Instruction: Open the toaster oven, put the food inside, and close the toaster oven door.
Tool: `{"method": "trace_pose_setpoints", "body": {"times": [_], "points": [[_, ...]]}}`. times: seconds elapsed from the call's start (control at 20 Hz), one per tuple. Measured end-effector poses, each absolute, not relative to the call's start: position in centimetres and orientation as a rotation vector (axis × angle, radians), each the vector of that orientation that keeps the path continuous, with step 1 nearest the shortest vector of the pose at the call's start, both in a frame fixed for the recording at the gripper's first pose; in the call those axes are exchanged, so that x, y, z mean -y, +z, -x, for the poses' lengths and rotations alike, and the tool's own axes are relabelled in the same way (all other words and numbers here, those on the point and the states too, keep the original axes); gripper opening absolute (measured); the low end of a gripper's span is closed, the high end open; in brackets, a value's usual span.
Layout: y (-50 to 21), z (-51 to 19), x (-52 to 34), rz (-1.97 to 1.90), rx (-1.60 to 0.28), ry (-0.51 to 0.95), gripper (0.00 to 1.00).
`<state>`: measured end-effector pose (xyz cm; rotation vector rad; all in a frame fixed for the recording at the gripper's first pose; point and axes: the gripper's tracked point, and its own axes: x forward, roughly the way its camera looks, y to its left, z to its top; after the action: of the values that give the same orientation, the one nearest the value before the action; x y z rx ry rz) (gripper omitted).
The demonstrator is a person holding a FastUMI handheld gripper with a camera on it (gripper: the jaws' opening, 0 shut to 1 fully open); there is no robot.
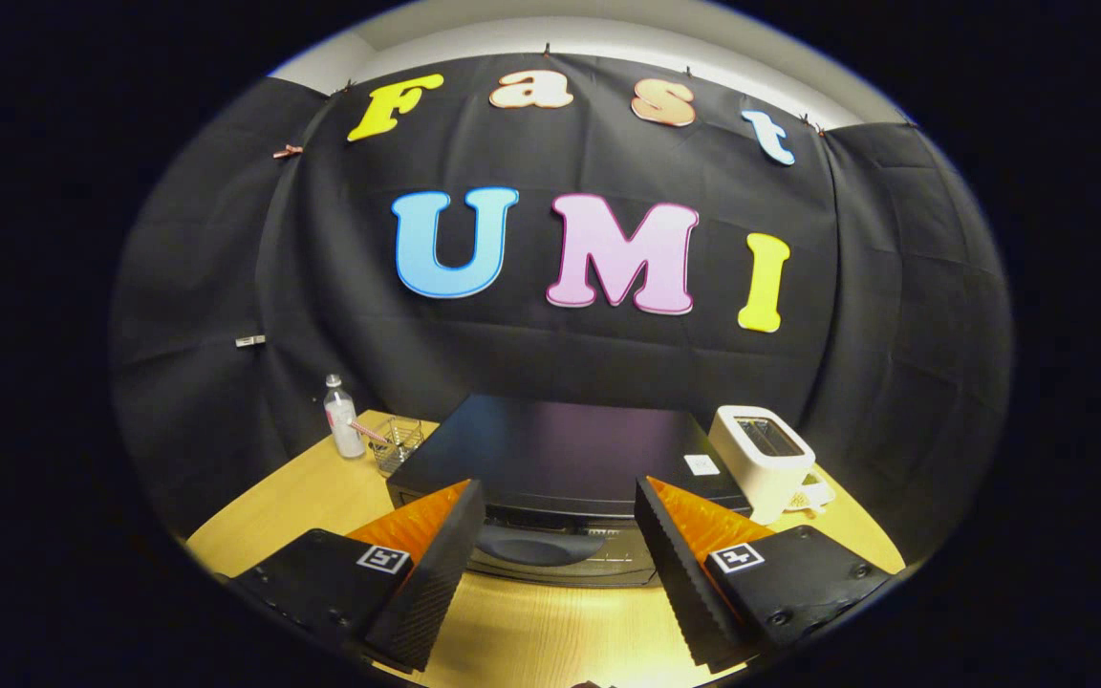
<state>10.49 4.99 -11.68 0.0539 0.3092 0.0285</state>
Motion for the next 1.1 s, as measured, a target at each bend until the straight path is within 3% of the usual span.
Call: {"method": "trace_pose_setpoints", "body": {"times": [0.4, 0.8, 1.1], "points": [[-18.7, -13.7, -6.0, -0.104, -0.454, 0.019, 0.98], [-18.9, -13.9, -6.2, -0.127, -0.426, 0.001, 0.98], [-19.8, -10.2, -6.4, -0.158, -0.466, 0.029, 0.98]]}}
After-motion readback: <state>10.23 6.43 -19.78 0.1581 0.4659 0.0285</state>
